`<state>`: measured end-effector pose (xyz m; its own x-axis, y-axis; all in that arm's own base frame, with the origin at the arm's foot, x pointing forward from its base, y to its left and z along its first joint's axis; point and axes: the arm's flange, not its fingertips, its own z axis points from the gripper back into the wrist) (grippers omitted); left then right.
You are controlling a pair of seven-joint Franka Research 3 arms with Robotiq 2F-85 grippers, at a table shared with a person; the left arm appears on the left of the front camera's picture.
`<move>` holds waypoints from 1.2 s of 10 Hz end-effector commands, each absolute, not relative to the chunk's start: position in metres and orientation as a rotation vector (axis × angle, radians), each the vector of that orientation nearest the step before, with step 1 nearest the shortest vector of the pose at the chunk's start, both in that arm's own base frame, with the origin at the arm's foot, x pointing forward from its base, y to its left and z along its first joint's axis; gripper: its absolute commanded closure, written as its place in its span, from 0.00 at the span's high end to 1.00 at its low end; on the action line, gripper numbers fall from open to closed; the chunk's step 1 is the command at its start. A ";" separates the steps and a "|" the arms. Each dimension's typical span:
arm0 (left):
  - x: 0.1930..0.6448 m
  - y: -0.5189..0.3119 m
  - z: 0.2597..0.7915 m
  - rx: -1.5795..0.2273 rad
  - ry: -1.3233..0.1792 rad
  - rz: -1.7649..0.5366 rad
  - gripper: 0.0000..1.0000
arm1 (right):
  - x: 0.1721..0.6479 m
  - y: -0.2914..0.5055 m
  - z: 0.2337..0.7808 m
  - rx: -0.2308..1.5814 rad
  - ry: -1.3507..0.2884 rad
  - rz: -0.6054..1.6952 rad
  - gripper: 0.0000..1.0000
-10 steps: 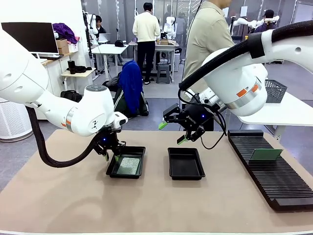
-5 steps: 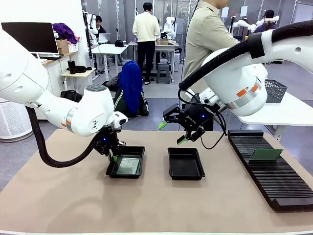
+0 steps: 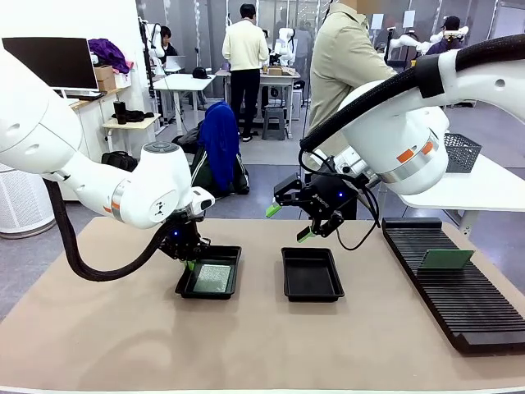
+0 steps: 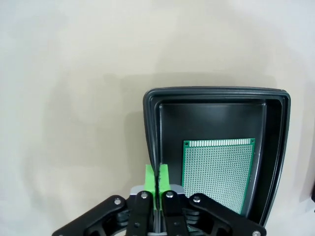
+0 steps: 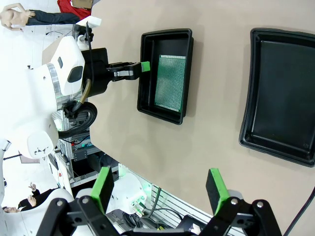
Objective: Inspect and transfer BCBs to ESD trays.
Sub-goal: Pick up the ESD tray and place it on the left side of the table.
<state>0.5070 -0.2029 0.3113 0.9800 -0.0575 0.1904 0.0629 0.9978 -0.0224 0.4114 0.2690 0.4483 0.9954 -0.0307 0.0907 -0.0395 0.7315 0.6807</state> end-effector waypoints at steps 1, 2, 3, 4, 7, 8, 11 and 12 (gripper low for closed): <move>0.510 -0.201 0.310 -0.056 -0.175 -0.067 0.00 | 0.413 0.270 0.448 0.743 -0.094 -0.001 1.00; 0.510 -0.201 0.310 -0.069 -0.175 -0.062 0.00 | 0.413 0.270 0.448 0.743 -0.094 -0.001 1.00; 0.511 -0.201 0.311 -0.071 -0.161 -0.059 0.00 | 0.413 0.270 0.448 0.743 -0.094 -0.001 1.00; 0.508 -0.202 0.312 -0.043 -0.186 -0.056 0.00 | 0.413 0.270 0.448 0.743 -0.094 -0.001 1.00; 0.508 -0.202 0.312 -0.043 -0.186 -0.056 0.00 | 0.413 0.270 0.448 0.743 -0.094 -0.001 1.00; 0.508 -0.202 0.312 -0.053 -0.181 -0.054 0.03 | 0.413 0.270 0.448 0.743 -0.094 -0.001 1.00; 0.504 -0.180 0.316 -0.117 -0.168 -0.052 0.03 | 0.413 0.270 0.448 0.743 -0.094 -0.001 1.00; 0.504 -0.174 0.317 -0.144 -0.170 -0.058 0.03 | 0.413 0.270 0.448 0.743 -0.094 -0.001 1.00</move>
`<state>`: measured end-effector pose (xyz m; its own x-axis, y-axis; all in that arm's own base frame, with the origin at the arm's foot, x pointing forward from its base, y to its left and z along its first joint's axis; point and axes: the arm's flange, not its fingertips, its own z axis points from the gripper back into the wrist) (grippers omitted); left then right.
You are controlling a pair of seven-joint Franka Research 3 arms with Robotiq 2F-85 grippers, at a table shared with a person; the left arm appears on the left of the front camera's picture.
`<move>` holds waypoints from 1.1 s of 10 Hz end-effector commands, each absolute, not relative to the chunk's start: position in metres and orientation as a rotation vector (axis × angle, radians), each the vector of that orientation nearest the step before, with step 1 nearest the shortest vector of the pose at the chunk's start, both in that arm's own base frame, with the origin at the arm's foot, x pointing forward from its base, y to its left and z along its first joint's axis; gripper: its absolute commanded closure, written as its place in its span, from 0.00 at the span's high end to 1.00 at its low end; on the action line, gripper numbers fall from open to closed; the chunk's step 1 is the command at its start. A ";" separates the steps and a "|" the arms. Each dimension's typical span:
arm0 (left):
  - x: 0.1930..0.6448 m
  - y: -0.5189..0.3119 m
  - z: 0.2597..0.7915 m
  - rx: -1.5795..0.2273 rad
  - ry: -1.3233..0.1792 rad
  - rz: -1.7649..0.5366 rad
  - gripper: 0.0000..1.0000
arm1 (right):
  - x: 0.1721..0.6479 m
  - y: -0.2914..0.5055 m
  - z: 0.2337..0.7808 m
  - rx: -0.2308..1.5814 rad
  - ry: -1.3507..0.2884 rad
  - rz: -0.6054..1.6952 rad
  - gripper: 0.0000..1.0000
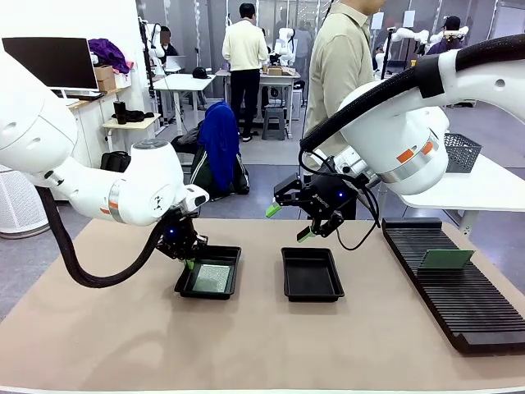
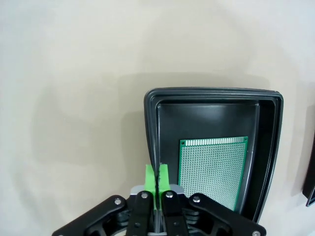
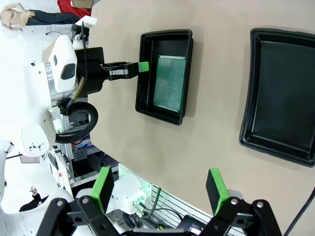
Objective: Inspect and transfer BCBs to ESD trays.
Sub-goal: Pick up the ESD tray and place it on the left side of the table.
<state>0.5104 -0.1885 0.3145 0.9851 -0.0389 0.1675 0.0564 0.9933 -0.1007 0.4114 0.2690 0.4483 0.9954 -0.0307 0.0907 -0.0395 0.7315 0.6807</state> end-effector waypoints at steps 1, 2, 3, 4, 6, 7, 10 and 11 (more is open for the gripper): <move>0.503 -0.167 0.320 -0.161 -0.173 -0.064 0.03 | 0.413 0.270 0.448 0.743 -0.094 -0.001 1.00; 0.503 -0.161 0.321 -0.181 -0.172 -0.073 0.03 | 0.413 0.270 0.448 0.743 -0.094 -0.001 1.00; 0.504 -0.154 0.322 -0.211 -0.174 -0.077 0.03 | 0.413 0.270 0.448 0.743 -0.094 -0.001 1.00; 0.504 -0.149 0.324 -0.236 -0.176 -0.082 0.03 | 0.413 0.270 0.448 0.743 -0.094 -0.001 1.00; 0.504 -0.135 0.326 -0.298 -0.184 -0.093 0.03 | 0.413 0.270 0.448 0.743 -0.094 -0.001 1.00; 0.504 -0.125 0.324 -0.322 -0.189 -0.086 0.03 | 0.413 0.270 0.448 0.743 -0.094 -0.001 1.00; 0.498 -0.096 0.323 -0.381 -0.210 -0.081 0.03 | 0.413 0.270 0.448 0.743 -0.094 -0.001 1.00; 0.493 -0.084 0.323 -0.390 -0.219 -0.070 0.03 | 0.413 0.270 0.448 0.743 -0.094 -0.001 1.00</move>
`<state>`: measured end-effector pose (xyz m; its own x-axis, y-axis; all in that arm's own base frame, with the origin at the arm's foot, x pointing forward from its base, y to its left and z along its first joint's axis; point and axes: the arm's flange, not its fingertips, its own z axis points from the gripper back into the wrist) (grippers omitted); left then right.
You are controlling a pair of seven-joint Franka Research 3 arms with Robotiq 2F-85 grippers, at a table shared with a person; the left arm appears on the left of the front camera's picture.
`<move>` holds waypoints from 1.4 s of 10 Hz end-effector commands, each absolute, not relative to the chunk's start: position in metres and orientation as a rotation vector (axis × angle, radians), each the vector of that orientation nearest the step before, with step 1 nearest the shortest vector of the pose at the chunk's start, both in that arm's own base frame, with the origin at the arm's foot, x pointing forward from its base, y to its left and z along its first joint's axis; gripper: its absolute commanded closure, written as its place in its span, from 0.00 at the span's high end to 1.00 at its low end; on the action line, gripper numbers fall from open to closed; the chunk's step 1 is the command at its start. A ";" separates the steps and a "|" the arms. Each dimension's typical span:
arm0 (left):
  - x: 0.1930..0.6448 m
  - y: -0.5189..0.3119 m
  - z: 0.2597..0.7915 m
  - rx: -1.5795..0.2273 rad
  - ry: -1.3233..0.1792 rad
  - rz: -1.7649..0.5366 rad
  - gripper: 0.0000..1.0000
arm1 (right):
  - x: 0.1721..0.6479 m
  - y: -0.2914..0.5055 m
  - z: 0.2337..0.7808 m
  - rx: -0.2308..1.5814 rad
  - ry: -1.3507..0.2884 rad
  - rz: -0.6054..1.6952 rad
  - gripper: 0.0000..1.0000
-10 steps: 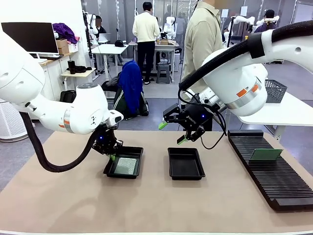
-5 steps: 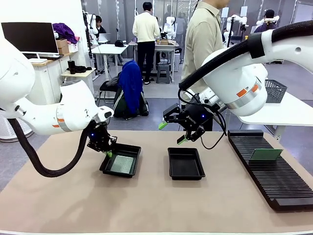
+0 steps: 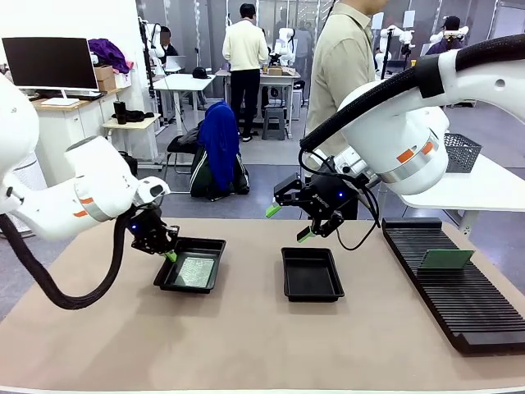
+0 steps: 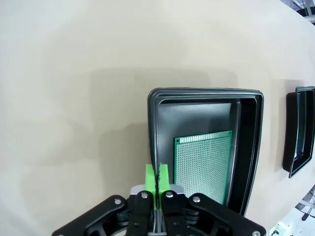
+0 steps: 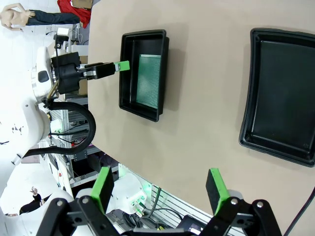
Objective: Inspect and transfer BCBs to ESD trays.
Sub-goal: Pick up the ESD tray and place it on the left side of the table.
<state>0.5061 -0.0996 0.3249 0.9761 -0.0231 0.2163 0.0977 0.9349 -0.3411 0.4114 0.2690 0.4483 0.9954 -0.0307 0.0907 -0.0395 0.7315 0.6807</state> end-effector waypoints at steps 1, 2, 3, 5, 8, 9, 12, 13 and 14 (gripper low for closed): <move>0.488 -0.072 0.323 -0.396 -0.220 -0.054 0.03 | 0.413 0.270 0.448 0.743 -0.094 -0.001 1.00; 0.482 -0.059 0.323 -0.405 -0.225 -0.042 0.03 | 0.413 0.270 0.448 0.743 -0.094 -0.001 1.00; 0.476 -0.046 0.323 -0.412 -0.229 -0.029 0.03 | 0.413 0.270 0.448 0.743 -0.094 -0.001 1.00; 0.467 -0.017 0.325 -0.425 -0.229 -0.012 0.03 | 0.413 0.270 0.448 0.743 -0.094 -0.001 1.00; 0.458 0.026 0.334 -0.438 -0.246 -0.005 0.03 | 0.413 0.270 0.448 0.743 -0.094 -0.001 1.00; 0.457 0.042 0.335 -0.433 -0.239 -0.003 0.03 | 0.413 0.270 0.448 0.743 -0.094 -0.001 1.00; 0.452 0.082 0.335 -0.430 -0.242 0.001 0.03 | 0.413 0.270 0.448 0.743 -0.094 -0.001 1.00; 0.453 0.092 0.333 -0.429 -0.232 0.003 0.03 | 0.413 0.270 0.448 0.743 -0.094 -0.001 1.00; 0.453 0.099 0.333 -0.424 -0.228 0.006 0.03 | 0.413 0.270 0.448 0.743 -0.094 -0.001 1.00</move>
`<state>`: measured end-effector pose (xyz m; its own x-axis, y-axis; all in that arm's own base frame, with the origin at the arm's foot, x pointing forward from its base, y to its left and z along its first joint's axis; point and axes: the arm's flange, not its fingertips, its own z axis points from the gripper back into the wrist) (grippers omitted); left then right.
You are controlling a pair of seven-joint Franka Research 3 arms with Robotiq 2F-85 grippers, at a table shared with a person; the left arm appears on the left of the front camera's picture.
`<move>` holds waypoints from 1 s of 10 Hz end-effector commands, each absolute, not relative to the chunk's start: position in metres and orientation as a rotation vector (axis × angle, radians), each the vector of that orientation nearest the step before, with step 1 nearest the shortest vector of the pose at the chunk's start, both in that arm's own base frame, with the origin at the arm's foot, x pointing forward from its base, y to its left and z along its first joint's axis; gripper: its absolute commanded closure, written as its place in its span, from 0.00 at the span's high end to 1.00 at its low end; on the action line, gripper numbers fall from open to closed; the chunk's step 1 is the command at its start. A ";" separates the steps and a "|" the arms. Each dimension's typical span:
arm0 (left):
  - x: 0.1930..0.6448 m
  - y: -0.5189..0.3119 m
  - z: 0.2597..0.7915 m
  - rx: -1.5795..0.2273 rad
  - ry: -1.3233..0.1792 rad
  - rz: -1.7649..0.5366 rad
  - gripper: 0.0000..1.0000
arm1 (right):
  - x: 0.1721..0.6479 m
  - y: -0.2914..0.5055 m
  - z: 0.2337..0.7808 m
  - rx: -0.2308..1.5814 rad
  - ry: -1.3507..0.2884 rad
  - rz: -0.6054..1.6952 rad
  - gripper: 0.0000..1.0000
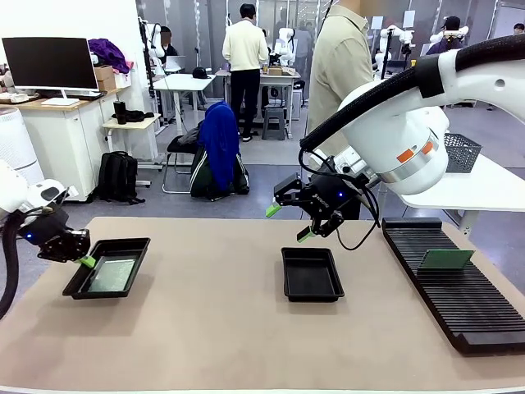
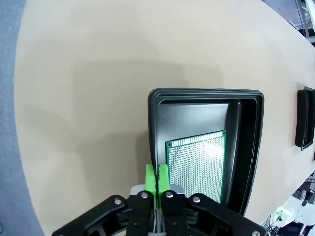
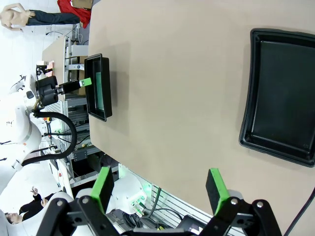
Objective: Inspect and transfer BCBs to ESD trays.
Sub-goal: Pick up the ESD tray and place it on the left side of the table.
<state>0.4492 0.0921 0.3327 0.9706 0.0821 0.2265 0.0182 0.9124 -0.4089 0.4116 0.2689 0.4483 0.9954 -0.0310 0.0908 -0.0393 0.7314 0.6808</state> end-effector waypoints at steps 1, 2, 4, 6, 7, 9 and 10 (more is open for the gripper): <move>0.453 0.104 0.333 -0.423 -0.231 0.008 0.03 | 0.413 0.270 0.448 0.743 -0.094 -0.001 1.00; 0.453 0.105 0.332 -0.414 -0.232 0.004 0.03 | 0.413 0.270 0.448 0.743 -0.094 -0.001 1.00; 0.457 0.109 0.329 -0.397 -0.239 -0.006 0.03 | 0.413 0.270 0.448 0.743 -0.094 -0.001 1.00; 0.460 0.109 0.323 -0.382 -0.239 0.008 0.03 | 0.413 0.270 0.448 0.743 -0.094 -0.001 1.00; 0.461 0.109 0.320 -0.371 -0.242 0.015 0.03 | 0.413 0.270 0.448 0.743 -0.094 -0.001 1.00; 0.463 0.108 0.313 -0.374 -0.250 0.015 0.03 | 0.413 0.270 0.448 0.743 -0.094 -0.001 1.00; 0.463 0.107 0.310 -0.372 -0.257 0.020 0.03 | 0.413 0.270 0.448 0.743 -0.094 -0.001 1.00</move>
<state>0.4607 0.1053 0.3153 0.9738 0.0751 0.2146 0.0079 0.9321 -0.3621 0.4117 0.2689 0.4484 0.9954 -0.0311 0.0908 -0.0393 0.7314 0.6808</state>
